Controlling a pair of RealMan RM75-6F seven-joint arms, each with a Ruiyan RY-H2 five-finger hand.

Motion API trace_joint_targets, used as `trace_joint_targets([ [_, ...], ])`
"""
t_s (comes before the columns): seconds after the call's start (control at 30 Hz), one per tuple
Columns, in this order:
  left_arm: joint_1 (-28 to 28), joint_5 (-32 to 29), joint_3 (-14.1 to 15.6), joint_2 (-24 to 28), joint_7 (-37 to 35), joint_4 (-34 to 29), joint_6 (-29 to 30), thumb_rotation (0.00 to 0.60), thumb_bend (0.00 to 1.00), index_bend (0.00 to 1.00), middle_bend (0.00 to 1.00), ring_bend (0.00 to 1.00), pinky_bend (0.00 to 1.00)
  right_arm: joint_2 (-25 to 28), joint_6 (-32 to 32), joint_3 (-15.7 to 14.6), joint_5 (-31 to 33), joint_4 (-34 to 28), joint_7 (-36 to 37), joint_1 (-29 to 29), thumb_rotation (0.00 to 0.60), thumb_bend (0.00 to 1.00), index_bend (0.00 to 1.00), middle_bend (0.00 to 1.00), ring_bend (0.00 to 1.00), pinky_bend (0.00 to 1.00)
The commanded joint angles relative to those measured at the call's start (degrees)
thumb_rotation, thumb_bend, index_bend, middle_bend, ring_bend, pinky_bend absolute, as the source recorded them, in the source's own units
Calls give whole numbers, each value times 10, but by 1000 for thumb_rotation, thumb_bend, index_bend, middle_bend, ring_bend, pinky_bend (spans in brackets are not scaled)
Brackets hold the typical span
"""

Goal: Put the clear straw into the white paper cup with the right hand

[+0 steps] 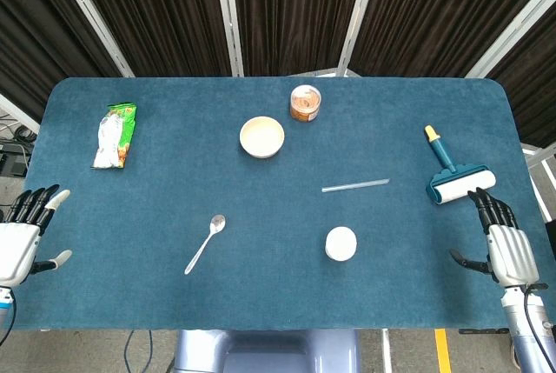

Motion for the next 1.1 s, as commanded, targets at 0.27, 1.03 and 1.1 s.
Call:
trace_joint_targets([
  [0.27,0,0,0,0,1,-1,0,600,174,89,0,0,0,0,-1,0,1,0,1,0,600,183,17,0,0,0],
  [1.03,-2,-3,-1,1,5,-4,-3,600,175,92,0,0,0,9,26,63,18,-25,-5,27,600,127,185,843,701,799],
  [1.1,-2,-3,-1,1,5,-4,-3,600,176,92,0,0,0,10,17,73,25,-29,-19,40,600,127,234,939,803,839],
])
